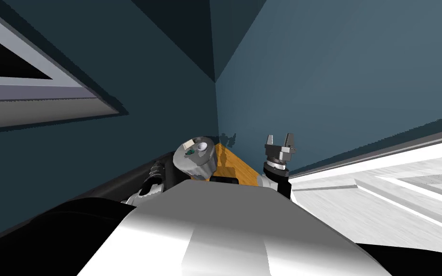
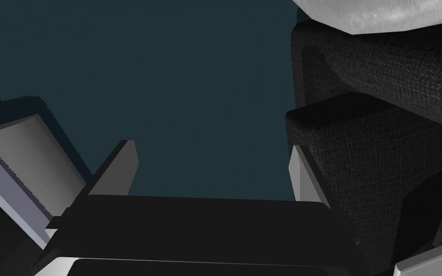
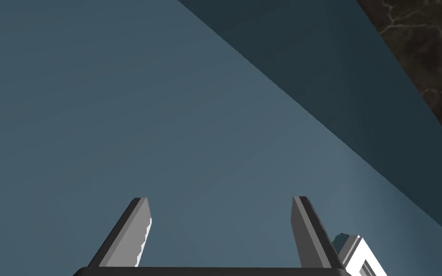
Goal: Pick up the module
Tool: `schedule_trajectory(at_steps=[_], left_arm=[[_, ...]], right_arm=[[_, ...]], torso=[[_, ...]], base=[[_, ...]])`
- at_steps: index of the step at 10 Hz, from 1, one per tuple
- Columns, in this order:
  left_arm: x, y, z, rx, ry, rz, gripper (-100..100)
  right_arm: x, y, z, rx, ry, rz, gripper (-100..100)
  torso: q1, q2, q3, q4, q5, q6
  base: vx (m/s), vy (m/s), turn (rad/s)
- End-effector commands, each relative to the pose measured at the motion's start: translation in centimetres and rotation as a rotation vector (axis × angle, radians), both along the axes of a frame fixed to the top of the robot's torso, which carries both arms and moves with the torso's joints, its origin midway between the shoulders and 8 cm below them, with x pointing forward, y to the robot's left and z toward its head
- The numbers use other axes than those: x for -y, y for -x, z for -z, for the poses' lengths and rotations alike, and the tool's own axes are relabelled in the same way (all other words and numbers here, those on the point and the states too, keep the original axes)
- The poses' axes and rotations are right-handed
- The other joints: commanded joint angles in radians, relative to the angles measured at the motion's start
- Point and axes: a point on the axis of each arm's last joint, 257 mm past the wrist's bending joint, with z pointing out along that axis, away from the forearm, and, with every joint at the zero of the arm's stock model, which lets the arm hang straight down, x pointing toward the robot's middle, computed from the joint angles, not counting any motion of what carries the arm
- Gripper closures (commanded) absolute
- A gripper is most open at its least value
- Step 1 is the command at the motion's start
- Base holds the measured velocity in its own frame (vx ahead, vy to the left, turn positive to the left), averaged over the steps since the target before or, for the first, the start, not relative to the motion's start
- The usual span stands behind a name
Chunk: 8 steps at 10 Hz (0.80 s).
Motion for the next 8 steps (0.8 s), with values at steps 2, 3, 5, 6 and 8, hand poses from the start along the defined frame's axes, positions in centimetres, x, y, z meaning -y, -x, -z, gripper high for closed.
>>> schedule_trajectory(at_steps=[2,3,5,6,8], left_arm=[[-2.8,4.4,2.8,-0.087,0.048,-0.093,-100],[-2.8,4.4,2.9,-0.090,0.050,-0.095,-100],[-4.0,7.1,4.5,-0.140,0.079,-0.150,-100],[-5.1,9.7,5.9,-0.184,0.104,-0.201,-100],[-5.9,12.5,7.3,-0.231,0.132,-0.253,-100]], right_arm=[[0.0,0.0,0.0,0.000,0.000,0.000,0],[0.0,0.0,0.0,0.000,0.000,0.000,0],[0.0,0.0,0.0,0.000,0.000,0.000,0],[0.0,0.0,0.0,0.000,0.000,0.000,0],[0.0,0.0,0.0,0.000,0.000,0.000,0]], torso=[[0.001,0.000,0.000,0.000,0.000,-0.001],[0.001,0.000,0.000,0.000,0.000,0.000],[0.001,0.000,0.000,0.000,0.000,0.000],[0.001,0.000,0.000,0.000,0.000,-0.001],[0.001,-0.001,0.000,0.000,0.000,-0.001]], base=[[0.041,-0.018,-0.234],[0.036,-0.011,-0.183],[0.045,-0.015,-0.228],[0.059,-0.017,-0.268],[0.053,-0.014,-0.247]])
